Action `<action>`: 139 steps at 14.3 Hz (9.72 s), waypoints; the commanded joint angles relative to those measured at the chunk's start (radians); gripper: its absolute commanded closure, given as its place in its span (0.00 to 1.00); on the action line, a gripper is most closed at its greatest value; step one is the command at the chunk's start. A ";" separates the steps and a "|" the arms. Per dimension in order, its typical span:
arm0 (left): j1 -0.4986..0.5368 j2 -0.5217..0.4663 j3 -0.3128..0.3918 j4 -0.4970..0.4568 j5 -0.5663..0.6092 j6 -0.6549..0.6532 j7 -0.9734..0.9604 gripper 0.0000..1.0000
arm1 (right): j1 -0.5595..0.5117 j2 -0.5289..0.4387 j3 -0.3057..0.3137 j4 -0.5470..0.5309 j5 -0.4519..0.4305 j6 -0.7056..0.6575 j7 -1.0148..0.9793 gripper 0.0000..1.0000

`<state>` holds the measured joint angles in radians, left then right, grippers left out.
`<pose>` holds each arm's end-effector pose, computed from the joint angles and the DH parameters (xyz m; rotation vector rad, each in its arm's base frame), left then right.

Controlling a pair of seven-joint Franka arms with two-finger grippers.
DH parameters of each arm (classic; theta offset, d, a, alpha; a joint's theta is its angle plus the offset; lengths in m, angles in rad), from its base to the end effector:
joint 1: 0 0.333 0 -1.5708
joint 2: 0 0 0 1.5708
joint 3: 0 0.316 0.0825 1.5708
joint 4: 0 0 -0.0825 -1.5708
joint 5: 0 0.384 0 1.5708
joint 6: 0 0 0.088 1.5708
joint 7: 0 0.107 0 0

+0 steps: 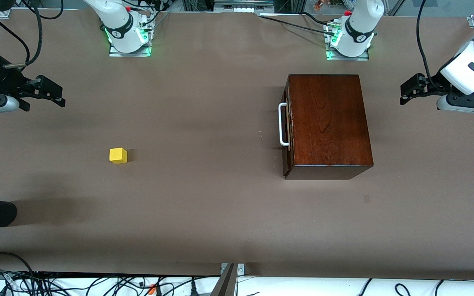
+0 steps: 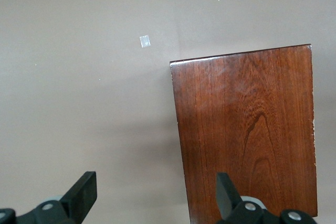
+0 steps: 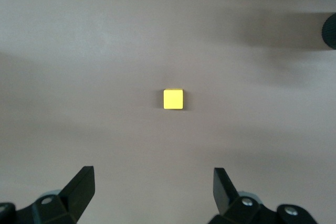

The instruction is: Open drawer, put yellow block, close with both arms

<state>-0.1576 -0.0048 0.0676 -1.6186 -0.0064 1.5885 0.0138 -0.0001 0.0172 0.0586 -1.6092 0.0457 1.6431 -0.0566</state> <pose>0.5511 -0.0503 0.6061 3.1314 -0.1624 -0.0401 0.5645 0.0374 0.6032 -3.0900 -0.1735 -0.0258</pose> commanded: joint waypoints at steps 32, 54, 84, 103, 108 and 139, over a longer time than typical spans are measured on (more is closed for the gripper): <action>-0.200 0.471 -0.591 -0.062 0.444 0.275 -0.976 0.00 | -0.006 0.010 -0.013 0.020 0.031 -0.008 0.000 0.00; -0.183 0.542 -0.571 -0.144 0.574 0.410 -1.040 0.00 | -0.006 0.010 -0.011 0.020 0.033 -0.008 0.000 0.00; -0.232 0.605 -0.577 -0.037 0.554 0.406 -1.101 0.00 | -0.006 0.010 -0.008 0.020 0.033 -0.011 0.000 0.00; -0.321 0.692 -0.578 0.103 0.530 0.412 -1.164 0.00 | -0.006 0.010 -0.011 0.020 0.033 -0.006 0.000 0.00; -0.341 0.706 -0.578 0.129 0.510 0.412 -1.163 0.00 | -0.006 0.010 -0.011 0.020 0.033 -0.006 0.000 0.00; -0.386 0.743 -0.581 0.284 0.439 0.403 -1.144 0.00 | -0.008 0.010 -0.013 0.020 0.033 -0.012 -0.002 0.00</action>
<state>-0.5305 0.7369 -0.4862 -1.3968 0.4823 1.9782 -1.1299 -0.0054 0.0192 0.0478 -1.6092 0.0595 1.6429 -0.0566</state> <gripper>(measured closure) 0.000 0.000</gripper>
